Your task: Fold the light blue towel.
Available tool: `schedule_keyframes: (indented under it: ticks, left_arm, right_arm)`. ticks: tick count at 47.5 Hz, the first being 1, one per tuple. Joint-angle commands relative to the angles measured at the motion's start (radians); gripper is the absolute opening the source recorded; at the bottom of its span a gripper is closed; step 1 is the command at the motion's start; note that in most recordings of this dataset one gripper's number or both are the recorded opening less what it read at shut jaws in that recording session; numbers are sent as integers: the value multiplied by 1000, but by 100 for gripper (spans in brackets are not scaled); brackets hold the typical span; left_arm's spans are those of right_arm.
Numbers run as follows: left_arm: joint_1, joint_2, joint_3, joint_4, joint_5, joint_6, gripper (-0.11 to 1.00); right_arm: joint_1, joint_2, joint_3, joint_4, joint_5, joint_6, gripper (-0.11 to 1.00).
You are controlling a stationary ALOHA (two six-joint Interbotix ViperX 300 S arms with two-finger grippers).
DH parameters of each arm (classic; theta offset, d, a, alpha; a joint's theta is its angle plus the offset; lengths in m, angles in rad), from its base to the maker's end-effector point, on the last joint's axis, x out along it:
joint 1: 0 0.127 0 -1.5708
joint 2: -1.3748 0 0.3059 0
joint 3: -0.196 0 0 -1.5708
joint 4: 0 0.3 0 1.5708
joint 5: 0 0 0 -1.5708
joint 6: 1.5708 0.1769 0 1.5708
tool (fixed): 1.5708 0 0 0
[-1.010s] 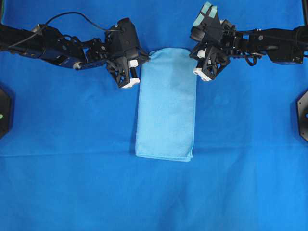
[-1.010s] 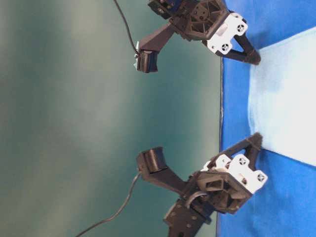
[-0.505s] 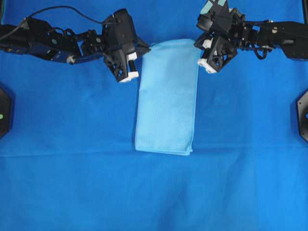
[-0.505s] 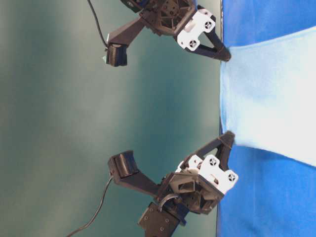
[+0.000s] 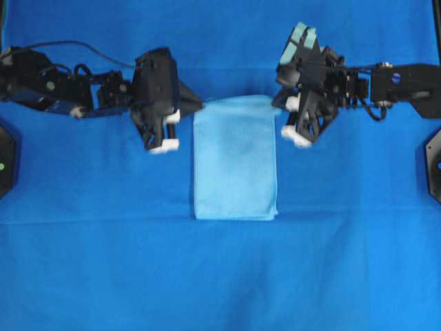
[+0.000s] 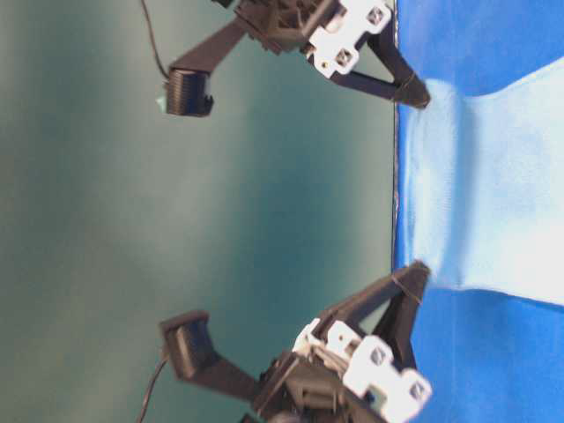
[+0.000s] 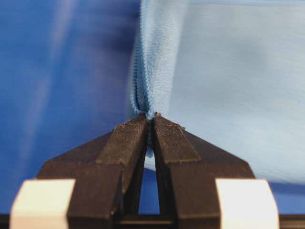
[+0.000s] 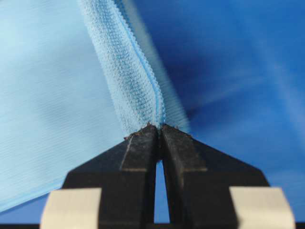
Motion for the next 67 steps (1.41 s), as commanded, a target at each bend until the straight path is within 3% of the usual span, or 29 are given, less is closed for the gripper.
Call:
schedule_keyframes:
  ticks: [1, 15, 26, 39, 46, 59, 63, 67]
  left_arm:
    - [-51, -44, 6, -2, 14, 0, 4]
    - [-222, -38, 11, -2, 15, -41, 4]
    - [-325, -3, -2, -3, 9, -48, 4]
    - [-334, 94, -11, -8, -32, -69, 4]
    - [-334, 103, -11, -8, -46, -114, 4]
    - [-341, 103, -18, -8, -46, -120, 4]
    - [-339, 98, -25, -6, -46, -118, 12]
    - [-341, 84, -26, -6, -40, -106, 34]
  right_arm:
    - [63, -32, -3, 21, 25, 20, 4]
    - [239, -31, 2, 29, 83, 163, 4]
    - [318, -23, 3, 29, 94, 216, 4]
    - [325, 43, 2, 31, 51, 218, 4]
    - [330, 75, 6, 32, -26, 219, 4]
    - [330, 89, 0, 34, -49, 219, 4]
    - [331, 87, -5, 34, -49, 219, 7]
    - [337, 87, -12, 34, -46, 218, 32]
